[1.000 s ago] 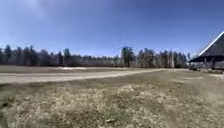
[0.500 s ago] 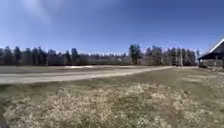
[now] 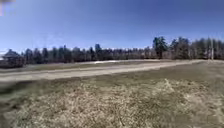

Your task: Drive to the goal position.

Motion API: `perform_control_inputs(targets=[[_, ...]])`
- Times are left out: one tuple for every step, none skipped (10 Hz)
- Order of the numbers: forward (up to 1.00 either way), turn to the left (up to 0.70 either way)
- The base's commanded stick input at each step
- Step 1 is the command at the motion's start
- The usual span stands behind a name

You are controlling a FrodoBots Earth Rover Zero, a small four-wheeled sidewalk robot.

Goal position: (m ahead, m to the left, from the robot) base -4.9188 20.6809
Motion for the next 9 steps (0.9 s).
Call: perform_control_inputs(targets=[[0.69,0.34],[0.69,0.34],[0.69,0.35],[0.69,0.35],[0.69,0.35],[0.69,0.35],[0.69,0.34],[0.69,0.34],[0.69,0.34]])
